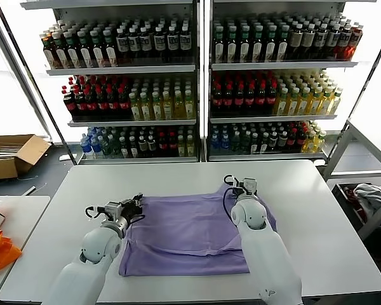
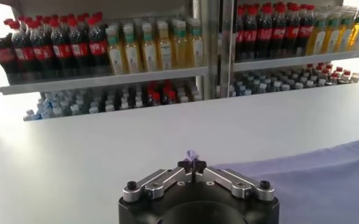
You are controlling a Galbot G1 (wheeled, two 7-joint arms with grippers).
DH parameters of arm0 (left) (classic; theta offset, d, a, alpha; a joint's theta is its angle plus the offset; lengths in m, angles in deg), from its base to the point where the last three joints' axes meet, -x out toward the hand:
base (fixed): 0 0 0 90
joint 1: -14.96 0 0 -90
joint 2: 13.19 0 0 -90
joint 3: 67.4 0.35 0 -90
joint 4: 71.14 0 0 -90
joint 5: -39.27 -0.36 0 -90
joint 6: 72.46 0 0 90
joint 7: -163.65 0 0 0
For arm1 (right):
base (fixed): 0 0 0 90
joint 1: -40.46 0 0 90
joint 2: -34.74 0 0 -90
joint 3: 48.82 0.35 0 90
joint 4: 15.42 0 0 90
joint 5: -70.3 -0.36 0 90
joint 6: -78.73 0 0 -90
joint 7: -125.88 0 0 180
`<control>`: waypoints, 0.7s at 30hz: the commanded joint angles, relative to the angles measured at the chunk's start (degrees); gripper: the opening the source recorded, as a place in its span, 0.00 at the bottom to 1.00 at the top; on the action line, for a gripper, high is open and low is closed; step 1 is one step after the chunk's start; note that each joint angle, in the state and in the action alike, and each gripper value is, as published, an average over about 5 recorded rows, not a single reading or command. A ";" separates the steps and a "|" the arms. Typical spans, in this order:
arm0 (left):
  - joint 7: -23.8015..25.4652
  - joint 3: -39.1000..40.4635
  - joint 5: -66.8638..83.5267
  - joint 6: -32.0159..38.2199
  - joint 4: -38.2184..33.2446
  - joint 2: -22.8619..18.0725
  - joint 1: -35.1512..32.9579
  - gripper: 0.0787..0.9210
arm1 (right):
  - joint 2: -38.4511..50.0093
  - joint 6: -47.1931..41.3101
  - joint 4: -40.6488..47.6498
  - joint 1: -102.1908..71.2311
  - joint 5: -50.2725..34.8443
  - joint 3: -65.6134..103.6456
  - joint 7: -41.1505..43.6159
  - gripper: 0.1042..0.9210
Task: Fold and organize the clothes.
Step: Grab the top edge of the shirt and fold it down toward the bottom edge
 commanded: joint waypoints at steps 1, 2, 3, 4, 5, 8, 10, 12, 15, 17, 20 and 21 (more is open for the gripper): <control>-0.18 -1.53 -0.67 1.29 -9.11 2.24 -4.78 0.01 | 0.91 0.56 -12.66 -4.29 0.00 0.03 -0.04 0.01; -0.17 -1.75 -0.67 1.24 -9.88 2.38 -5.39 0.01 | 0.97 0.51 -13.54 -4.83 -0.04 0.04 -0.14 0.01; -0.17 -1.95 -0.68 1.19 -10.55 2.46 -5.96 0.01 | 1.03 0.41 -14.31 -5.40 -0.07 0.08 -0.22 0.01; -0.18 -2.18 -0.69 1.15 -11.33 2.50 -6.63 0.01 | 1.10 0.27 -15.29 -6.08 -0.09 0.17 -0.25 0.01; -0.18 -2.41 -0.73 1.15 -12.08 2.51 -7.34 0.01 | 1.20 0.14 -16.15 -6.80 -0.09 0.27 -0.24 0.01; -0.11 -3.09 -1.94 1.52 -14.06 2.42 -9.47 0.01 | 1.72 0.03 -18.78 -9.38 -0.03 0.85 0.04 0.01; -0.05 -3.51 -3.26 1.94 -15.11 2.34 -10.95 0.01 | 2.18 0.09 -20.50 -11.83 -0.08 1.42 0.31 0.01; -0.03 -3.92 -4.12 2.21 -16.31 2.20 -12.62 0.01 | 2.58 0.04 -22.39 -15.01 -0.09 1.99 0.56 0.01; 0.03 -4.26 -5.17 2.64 -18.10 1.66 -15.64 0.01 | 2.68 0.16 -25.03 -19.75 0.09 2.88 0.82 0.01; 0.27 -4.28 -6.95 3.49 -18.95 0.93 -17.96 0.01 | 2.44 0.50 -26.46 -22.29 0.22 3.67 0.94 0.01; 0.59 -4.23 -9.51 4.66 -19.72 -0.62 -21.14 0.01 | 2.31 0.97 -28.25 -25.62 0.54 4.46 0.96 0.01; 0.61 -4.26 -9.97 4.83 -19.95 -1.15 -22.09 0.01 | 2.40 1.06 -28.77 -26.67 0.76 4.52 0.96 0.01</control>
